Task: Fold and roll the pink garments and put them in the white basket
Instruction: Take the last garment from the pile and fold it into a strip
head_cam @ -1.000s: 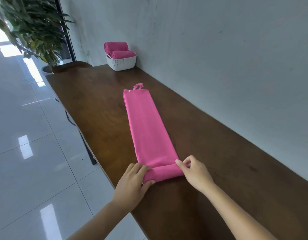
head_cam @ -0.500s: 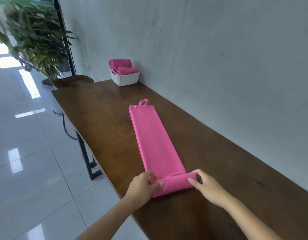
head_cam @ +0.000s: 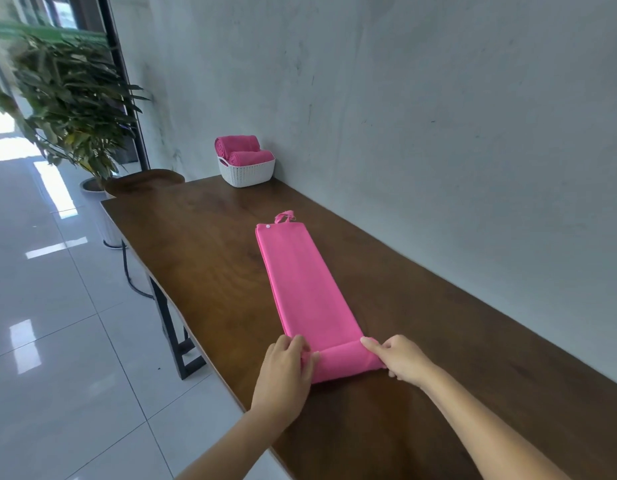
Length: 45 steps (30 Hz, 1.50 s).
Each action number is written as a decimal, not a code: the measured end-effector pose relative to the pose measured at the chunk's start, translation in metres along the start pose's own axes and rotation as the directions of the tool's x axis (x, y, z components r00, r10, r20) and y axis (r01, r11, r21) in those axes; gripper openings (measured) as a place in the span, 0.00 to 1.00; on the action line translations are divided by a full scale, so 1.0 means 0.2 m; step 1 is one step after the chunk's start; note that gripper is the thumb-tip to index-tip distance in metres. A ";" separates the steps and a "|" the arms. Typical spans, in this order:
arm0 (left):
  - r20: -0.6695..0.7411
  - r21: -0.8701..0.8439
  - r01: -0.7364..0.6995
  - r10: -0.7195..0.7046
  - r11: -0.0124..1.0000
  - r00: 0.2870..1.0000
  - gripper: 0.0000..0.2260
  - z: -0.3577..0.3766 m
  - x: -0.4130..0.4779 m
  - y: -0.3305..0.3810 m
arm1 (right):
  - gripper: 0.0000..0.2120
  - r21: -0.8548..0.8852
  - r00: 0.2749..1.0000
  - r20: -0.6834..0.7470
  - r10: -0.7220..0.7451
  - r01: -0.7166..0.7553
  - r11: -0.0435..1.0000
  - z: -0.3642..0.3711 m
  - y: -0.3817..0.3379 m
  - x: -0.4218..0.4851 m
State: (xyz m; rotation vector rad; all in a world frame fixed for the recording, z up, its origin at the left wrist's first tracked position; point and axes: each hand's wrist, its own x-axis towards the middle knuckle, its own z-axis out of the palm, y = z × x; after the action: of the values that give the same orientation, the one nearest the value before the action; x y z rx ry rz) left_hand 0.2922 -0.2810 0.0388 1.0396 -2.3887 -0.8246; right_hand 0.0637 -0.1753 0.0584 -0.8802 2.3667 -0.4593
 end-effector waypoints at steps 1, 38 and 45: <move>0.013 0.020 -0.058 0.058 0.998 0.998 0.14 0.00 0.00 -0.01 | 0.31 -0.003 1.000 -0.014 0.008 -0.008 1.000 0.00 0.00 0.01; 0.060 -0.124 0.081 -0.074 0.989 0.995 0.21 -0.02 0.24 -0.12 | 0.35 0.073 0.990 -0.139 -0.008 0.018 0.997 0.07 -0.14 0.27; 0.110 -0.062 -0.006 0.013 0.998 0.994 0.21 -0.04 0.31 -0.16 | 0.22 0.104 0.974 -0.155 -0.165 0.182 0.978 0.06 -0.13 0.15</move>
State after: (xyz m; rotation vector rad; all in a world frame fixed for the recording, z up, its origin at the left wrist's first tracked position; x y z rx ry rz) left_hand 0.2737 -0.3483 0.0319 0.9821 -2.4407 -0.9692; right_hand 0.0650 -0.2169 0.0494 -1.0342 2.3740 -0.7499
